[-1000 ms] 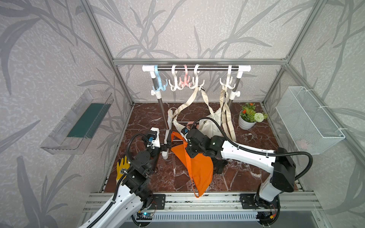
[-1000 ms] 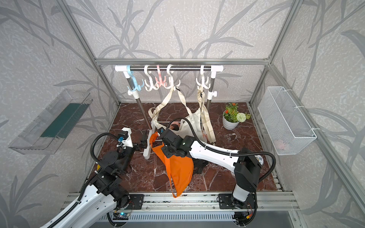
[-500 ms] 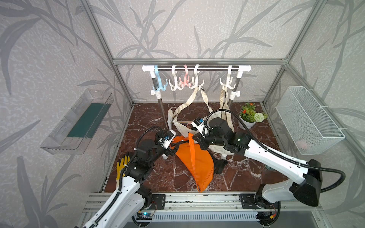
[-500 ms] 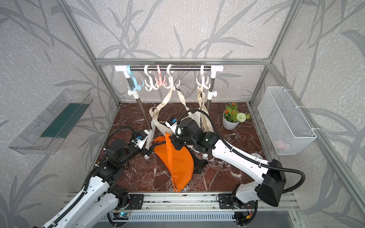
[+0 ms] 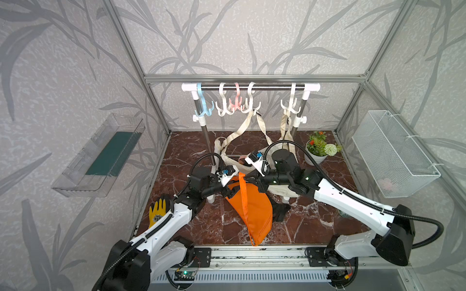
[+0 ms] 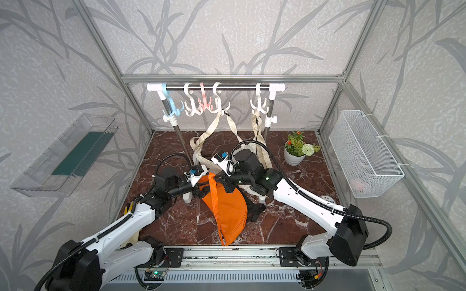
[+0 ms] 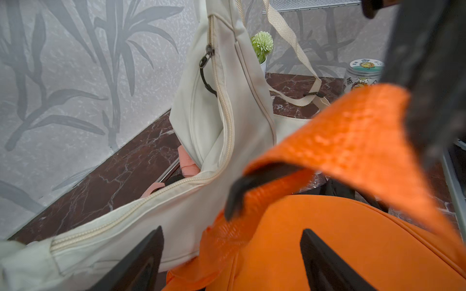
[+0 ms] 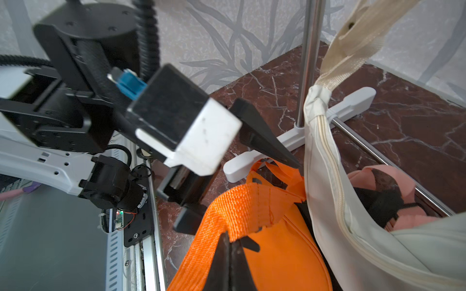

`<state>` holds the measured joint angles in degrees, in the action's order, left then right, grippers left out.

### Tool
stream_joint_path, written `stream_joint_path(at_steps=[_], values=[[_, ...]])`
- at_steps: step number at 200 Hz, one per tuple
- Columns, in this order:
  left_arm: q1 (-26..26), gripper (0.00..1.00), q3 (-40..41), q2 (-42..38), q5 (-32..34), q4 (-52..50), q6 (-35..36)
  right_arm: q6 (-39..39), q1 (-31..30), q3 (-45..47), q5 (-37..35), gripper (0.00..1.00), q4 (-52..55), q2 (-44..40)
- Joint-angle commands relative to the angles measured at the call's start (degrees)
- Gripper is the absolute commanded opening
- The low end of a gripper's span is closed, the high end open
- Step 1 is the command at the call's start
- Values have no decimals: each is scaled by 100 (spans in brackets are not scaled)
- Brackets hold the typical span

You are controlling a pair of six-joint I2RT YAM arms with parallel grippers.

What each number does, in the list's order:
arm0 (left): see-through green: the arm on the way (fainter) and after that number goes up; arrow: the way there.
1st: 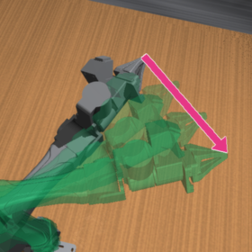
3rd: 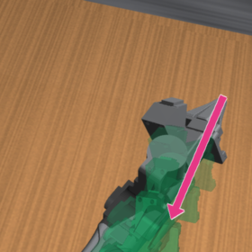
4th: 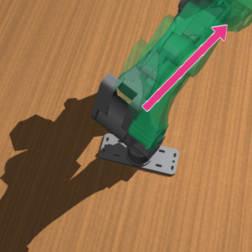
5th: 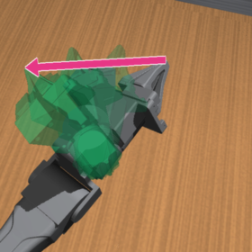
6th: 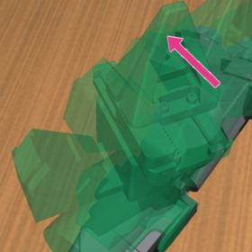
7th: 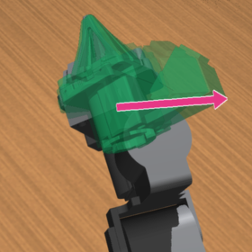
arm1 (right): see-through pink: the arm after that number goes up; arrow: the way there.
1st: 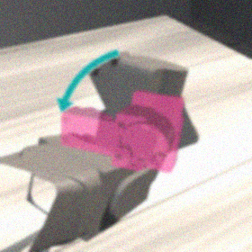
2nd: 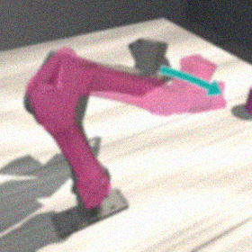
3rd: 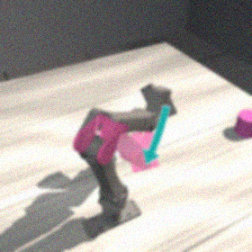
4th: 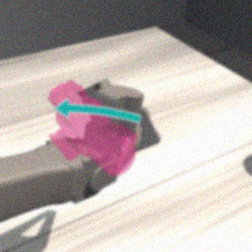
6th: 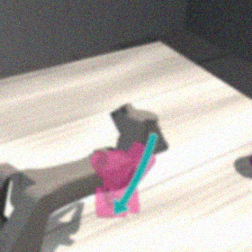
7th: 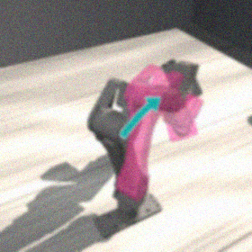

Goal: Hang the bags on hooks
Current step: Pick up the bag from the bag.

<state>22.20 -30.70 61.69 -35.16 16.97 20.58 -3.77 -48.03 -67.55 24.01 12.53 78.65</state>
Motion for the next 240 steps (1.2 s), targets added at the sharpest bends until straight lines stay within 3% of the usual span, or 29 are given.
stream_joint_path(at_steps=[1,26,43,53,62,67,102,128,148,164,193,222,230,240], values=[[47,81,9,282,512,1005,-28,60,31,38,425,0,-283,-202],[74,71,55,468,898,1522,-221,-101,31,163,687,0,-388,-227],[83,56,6,470,934,1587,-311,-203,32,241,690,0,-453,-241],[83,40,-61,410,895,1479,-317,-222,31,247,633,0,-406,-220],[80,11,-117,326,884,1358,-302,-243,37,260,552,0,-395,-202],[86,0,-142,280,923,1310,-307,-262,40,273,516,0,-405,-188],[146,0,-229,-224,1499,1074,-526,-405,57,369,110,2,-433,-13],[364,0,-305,-435,2248,887,-857,-737,-152,674,-184,48,-638,52],[632,0,-257,-449,2773,965,-933,-934,-769,1153,-1127,63,-977,-123],[736,0,-235,-412,2988,1006,-988,-1300,-1237,1383,-1762,69,-1223,-129],[778,0,-269,-349,3120,1036,-1056,-1822,-1887,1343,-2998,70,-1237,130],[787,0,-296,-416,3250,1049,-1041,-2421,-2074,1030,-3553,69,-867,594],[793,0,-297,-473,3284,1029,-1015,-2651,-2080,944,-3760,60,-652,710],[792,0,-305,-574,3357,957,-982,-2822,-2082,949,-3952,30,-584,748]])
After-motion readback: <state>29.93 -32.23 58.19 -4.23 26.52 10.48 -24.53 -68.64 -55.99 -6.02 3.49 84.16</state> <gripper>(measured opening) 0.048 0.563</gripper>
